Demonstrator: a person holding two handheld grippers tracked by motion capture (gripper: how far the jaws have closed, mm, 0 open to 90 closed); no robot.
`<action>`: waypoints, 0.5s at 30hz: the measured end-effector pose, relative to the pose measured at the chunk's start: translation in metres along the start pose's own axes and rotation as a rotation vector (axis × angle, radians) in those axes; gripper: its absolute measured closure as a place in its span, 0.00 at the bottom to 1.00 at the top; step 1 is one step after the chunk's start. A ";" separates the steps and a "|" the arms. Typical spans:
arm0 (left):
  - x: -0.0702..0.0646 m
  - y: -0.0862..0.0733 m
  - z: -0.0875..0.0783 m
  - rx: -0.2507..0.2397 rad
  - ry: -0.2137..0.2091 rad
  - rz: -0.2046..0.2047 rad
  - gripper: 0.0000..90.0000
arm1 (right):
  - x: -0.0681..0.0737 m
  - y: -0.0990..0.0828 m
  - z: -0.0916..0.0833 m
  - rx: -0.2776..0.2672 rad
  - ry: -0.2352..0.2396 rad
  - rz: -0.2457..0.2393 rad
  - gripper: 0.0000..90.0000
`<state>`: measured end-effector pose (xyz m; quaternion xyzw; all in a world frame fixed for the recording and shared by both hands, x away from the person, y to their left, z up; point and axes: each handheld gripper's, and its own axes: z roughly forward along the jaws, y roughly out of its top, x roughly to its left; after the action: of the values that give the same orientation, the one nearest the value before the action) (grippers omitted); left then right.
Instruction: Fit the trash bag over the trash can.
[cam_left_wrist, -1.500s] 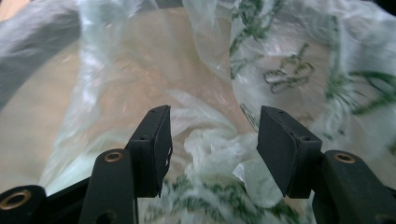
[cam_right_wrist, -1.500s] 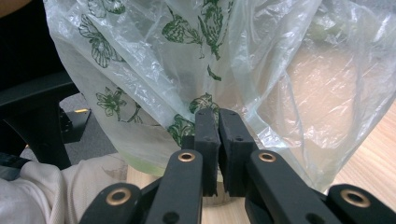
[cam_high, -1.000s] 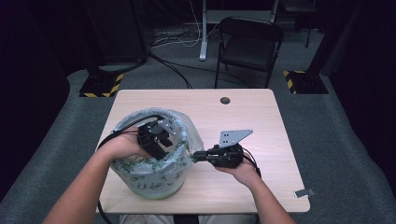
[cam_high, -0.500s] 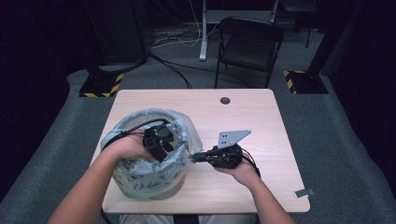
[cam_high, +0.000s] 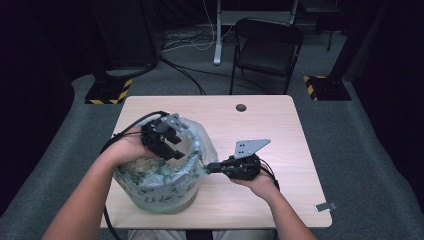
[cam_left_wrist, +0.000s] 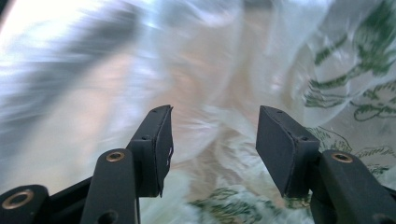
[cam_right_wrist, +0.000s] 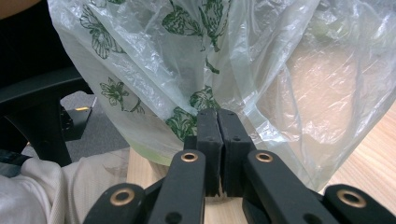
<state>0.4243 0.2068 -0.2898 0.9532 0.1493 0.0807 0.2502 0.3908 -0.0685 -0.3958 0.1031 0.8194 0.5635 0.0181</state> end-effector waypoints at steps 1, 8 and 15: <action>0.002 -0.001 -0.002 -0.006 0.009 -0.007 0.51 | 0.000 0.000 0.000 0.001 0.000 -0.001 0.98; 0.010 -0.003 0.014 0.053 0.037 -0.036 0.50 | 0.000 0.000 0.001 0.002 -0.001 -0.001 0.98; 0.018 -0.003 0.040 0.113 0.035 -0.078 0.51 | 0.000 -0.001 -0.001 0.003 -0.002 -0.002 0.98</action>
<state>0.4496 0.1972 -0.3240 0.9577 0.1952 0.0787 0.1965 0.3905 -0.0693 -0.3963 0.1030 0.8203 0.5622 0.0192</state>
